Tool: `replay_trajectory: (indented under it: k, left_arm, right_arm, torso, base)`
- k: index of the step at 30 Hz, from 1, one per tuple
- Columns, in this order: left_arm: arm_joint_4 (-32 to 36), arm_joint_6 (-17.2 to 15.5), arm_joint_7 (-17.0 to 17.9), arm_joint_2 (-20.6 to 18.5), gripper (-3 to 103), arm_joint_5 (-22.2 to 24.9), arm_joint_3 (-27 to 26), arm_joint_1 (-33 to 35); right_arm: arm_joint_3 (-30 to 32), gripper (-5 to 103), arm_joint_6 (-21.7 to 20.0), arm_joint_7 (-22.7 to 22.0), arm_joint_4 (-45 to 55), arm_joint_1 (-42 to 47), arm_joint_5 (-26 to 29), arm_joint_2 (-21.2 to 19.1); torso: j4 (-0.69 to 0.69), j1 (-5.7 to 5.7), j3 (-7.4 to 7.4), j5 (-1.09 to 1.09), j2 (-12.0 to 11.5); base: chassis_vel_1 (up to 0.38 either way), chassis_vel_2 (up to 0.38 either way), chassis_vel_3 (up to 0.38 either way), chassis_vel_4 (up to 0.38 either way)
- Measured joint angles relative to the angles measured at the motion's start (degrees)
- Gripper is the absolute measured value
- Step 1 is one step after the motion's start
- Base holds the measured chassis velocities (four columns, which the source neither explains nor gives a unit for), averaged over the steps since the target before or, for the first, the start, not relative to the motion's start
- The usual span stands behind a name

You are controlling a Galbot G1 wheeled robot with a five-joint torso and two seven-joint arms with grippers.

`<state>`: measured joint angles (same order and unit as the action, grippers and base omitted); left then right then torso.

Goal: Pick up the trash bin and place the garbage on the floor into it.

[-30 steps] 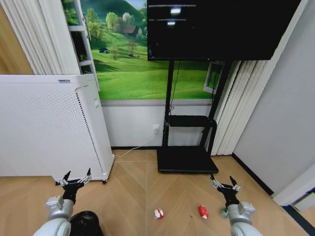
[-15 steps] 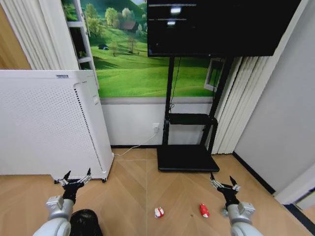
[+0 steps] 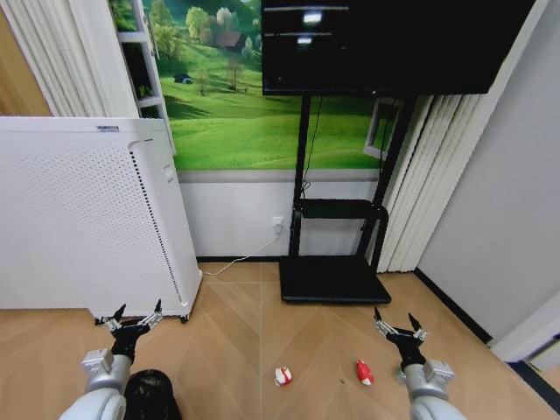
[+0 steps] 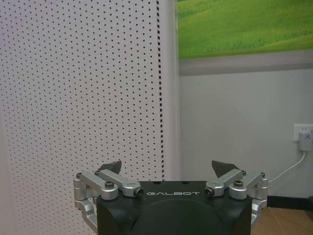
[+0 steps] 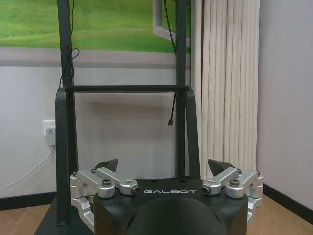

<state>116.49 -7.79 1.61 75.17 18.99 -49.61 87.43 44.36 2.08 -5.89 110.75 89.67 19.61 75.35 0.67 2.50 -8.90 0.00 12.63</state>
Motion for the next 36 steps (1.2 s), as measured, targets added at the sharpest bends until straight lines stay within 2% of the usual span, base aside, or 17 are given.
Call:
replay_trajectory:
  k: [8, 22, 26, 29, 36]
  left_arm:
    - [-0.4, 0.1, 0.0, 0.1, 100, -0.1, 0.1, -0.1]
    - [-0.7, 0.2, -0.1, 0.1, 100, -0.1, 0.2, -0.3]
    - [-1.0, 0.3, 0.1, 0.2, 100, -0.2, 0.3, -0.3]
    - [-1.3, 0.5, 1.0, 0.4, 100, -0.3, 0.4, -0.4]
    - [-1.1, 0.4, 2.5, 0.9, 100, -0.6, 0.7, 0.1]
  right_arm:
    - [0.0, 100, 0.0, 0.0, -0.2, -0.1, 0.0, -0.1]
    - [-0.1, 100, 0.0, 0.0, -0.2, -0.2, 0.2, -0.1]
    - [-0.1, 100, 0.0, 0.0, -0.3, -0.2, 0.2, 0.0]
    - [-0.1, 100, 0.3, 0.0, -0.4, -0.3, 0.2, 0.0]
    - [-0.1, 100, 0.3, 0.0, -0.5, -0.1, 0.4, 0.0]
  torso:
    - [0.00, -0.47, 1.63, 0.00, -2.1]
    - [0.00, -0.92, 3.24, 0.00, -4.2]
    - [0.00, -1.30, 4.79, 0.00, -6.1]
    - [0.00, -1.39, 5.27, 0.00, -6.7]
    - [0.00, -1.41, 5.47, 0.00, -6.9]
  base:
    - [0.000, 0.000, 0.000, 0.000]
    - [0.000, 0.000, 0.000, 0.000]
    - [0.000, 0.000, 0.000, 0.000]
    - [0.000, 0.000, 0.000, 0.000]
    - [0.000, 0.000, 0.000, 0.000]
